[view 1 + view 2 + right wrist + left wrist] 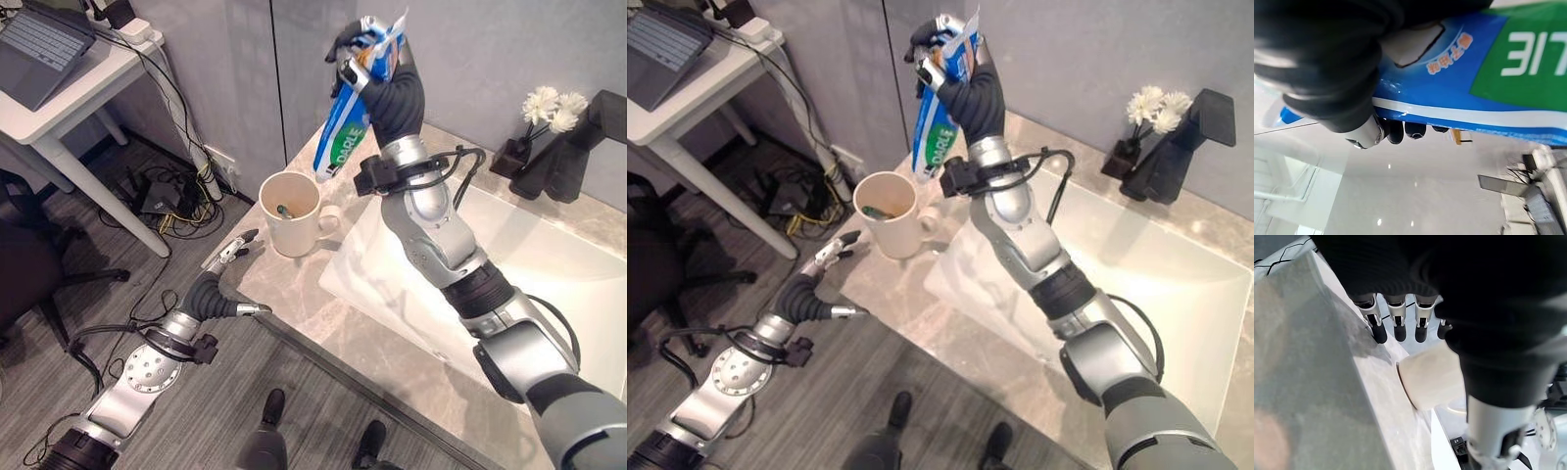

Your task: Put brush and paste in cup on sink, flatten towel.

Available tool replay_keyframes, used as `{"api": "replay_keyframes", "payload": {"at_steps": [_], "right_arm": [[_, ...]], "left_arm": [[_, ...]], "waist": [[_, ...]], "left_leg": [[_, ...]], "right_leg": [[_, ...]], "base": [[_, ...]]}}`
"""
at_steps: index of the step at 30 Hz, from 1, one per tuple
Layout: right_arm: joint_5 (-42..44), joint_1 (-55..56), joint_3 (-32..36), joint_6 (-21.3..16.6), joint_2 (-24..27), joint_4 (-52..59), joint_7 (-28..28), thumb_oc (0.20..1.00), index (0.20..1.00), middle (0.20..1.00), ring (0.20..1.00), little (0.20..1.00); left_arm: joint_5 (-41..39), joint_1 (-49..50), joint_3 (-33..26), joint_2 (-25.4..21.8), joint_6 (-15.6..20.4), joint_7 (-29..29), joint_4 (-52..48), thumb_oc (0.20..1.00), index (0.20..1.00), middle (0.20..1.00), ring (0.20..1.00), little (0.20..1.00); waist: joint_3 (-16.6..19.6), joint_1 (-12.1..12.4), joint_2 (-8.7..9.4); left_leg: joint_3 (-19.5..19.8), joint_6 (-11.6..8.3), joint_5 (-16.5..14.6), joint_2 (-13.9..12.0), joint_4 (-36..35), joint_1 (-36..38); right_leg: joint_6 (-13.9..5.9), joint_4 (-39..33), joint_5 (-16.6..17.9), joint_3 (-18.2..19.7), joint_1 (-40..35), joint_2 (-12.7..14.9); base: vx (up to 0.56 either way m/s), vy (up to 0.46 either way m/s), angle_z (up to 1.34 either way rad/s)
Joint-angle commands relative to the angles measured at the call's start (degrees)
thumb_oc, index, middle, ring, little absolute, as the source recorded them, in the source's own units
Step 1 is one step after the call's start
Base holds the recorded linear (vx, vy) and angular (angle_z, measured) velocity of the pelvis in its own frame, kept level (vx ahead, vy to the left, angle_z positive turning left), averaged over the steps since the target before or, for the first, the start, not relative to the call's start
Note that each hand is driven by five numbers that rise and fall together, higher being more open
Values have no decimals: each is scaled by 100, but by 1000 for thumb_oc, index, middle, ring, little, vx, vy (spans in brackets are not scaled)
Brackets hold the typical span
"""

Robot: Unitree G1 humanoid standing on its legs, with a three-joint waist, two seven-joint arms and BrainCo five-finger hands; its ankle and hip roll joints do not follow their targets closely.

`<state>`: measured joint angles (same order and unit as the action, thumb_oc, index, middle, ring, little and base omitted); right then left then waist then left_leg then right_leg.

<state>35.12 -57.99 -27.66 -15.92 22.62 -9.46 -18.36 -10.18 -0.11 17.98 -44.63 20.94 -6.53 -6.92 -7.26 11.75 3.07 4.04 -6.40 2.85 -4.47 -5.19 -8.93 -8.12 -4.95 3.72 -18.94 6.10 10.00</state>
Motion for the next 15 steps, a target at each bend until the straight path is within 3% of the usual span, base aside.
{"api": "replay_keyframes", "payload": {"at_steps": [1,8,15], "right_arm": [[-172,-814,477,-496,56,383,-171,200,200,200,200,200],[-58,-753,504,-597,-46,817,-117,200,200,200,200,200],[437,-358,206,-484,-76,1420,348,200,200,200,200,200]], "left_arm": [[84,236,422,-236,-206,3,401,1000,1000,1000,1000,1000],[171,221,472,-190,-274,-22,499,1000,1000,1000,1000,1000],[327,279,464,-135,-401,-30,522,1000,1000,1000,1000,1000]], "waist": [[207,-52,446],[235,-115,457],[230,-184,505]], "left_leg": [[-8,52,164,161,19,-244],[-73,50,147,134,19,-197],[-139,44,132,93,19,-140]], "right_leg": [[-526,-5,496,248,-430,734],[-521,-5,501,330,-424,712],[-509,-5,499,393,-431,693]], "base": [[0,0,0],[-7,6,-5],[-13,0,-4]]}}
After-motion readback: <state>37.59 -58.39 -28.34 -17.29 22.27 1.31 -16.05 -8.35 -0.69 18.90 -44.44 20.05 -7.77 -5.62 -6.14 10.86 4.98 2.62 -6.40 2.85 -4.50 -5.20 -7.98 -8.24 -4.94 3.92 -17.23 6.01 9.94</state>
